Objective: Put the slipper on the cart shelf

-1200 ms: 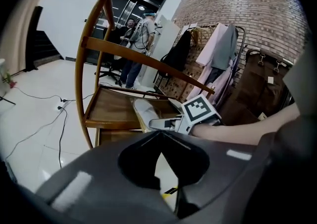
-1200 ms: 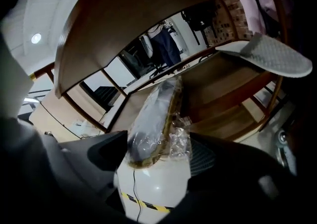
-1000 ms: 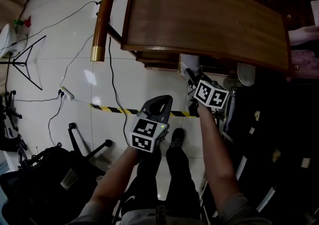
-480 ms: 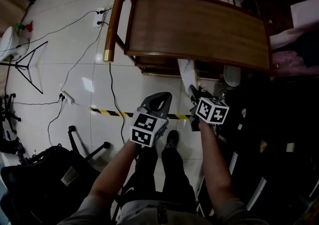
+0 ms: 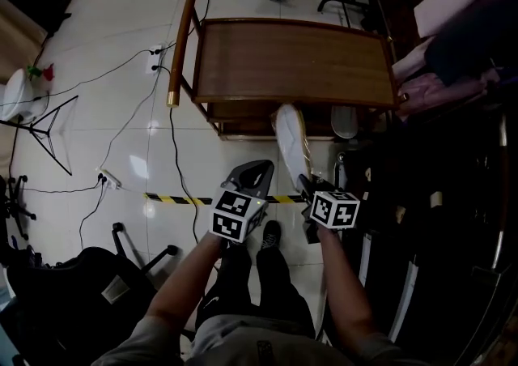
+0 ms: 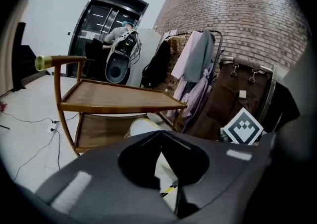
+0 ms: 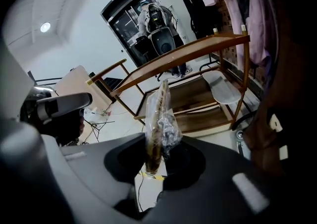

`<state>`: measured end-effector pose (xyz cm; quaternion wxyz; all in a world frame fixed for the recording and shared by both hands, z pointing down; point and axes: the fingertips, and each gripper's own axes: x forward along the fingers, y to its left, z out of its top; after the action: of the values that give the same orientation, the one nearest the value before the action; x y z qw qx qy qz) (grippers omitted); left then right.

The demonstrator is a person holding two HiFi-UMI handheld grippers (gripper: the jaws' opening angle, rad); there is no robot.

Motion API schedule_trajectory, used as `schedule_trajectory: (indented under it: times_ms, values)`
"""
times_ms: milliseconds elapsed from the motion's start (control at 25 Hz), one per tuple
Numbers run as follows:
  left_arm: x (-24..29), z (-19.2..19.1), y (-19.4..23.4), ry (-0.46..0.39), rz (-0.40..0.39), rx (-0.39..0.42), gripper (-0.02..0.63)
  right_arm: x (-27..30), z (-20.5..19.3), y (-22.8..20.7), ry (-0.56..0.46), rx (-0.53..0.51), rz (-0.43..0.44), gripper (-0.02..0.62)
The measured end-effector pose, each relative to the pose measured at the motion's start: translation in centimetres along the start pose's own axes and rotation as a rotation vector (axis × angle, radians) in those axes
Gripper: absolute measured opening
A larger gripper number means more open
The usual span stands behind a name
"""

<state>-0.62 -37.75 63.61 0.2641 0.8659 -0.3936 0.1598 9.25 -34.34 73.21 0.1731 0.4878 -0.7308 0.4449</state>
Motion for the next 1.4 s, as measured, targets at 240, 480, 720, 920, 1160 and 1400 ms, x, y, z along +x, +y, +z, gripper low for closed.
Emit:
schedule_trajectory:
  times_ms: [240,480,720,920,1160,1400]
  values:
    - [-2.6,2.3,-4.3,-0.044,0.004,0.03,0.008,-7.0,0.3,1.0,-0.065,-0.019,0.006,0.064]
    - [-5.7,4.6,-8.2,-0.067,-0.042,0.083,0.008,-14.5,1.8,3.8,-0.188,-0.023,-0.01,0.063]
    - [-9.4,5.1,-12.8,-0.077,-0.147,0.182,0.008,-22.1,1.7,8.2,-0.341,-0.048,-0.079,0.063]
    - [-12.2,4.8,-16.6,-0.085,-0.276,0.212,0.008,-28.5,0.4,11.0,-0.467,-0.04,-0.162,0.063]
    - [-13.8,2.7,-24.8,-0.05,-0.47,0.281,0.008,-35.5,-5.0,11.2,-0.542,0.012,-0.286,0.063]
    - [-14.8,-0.5,-33.6,-0.001,-0.622,0.339,0.008,-41.7,-10.9,10.1,-0.587,0.07,-0.385,0.063]
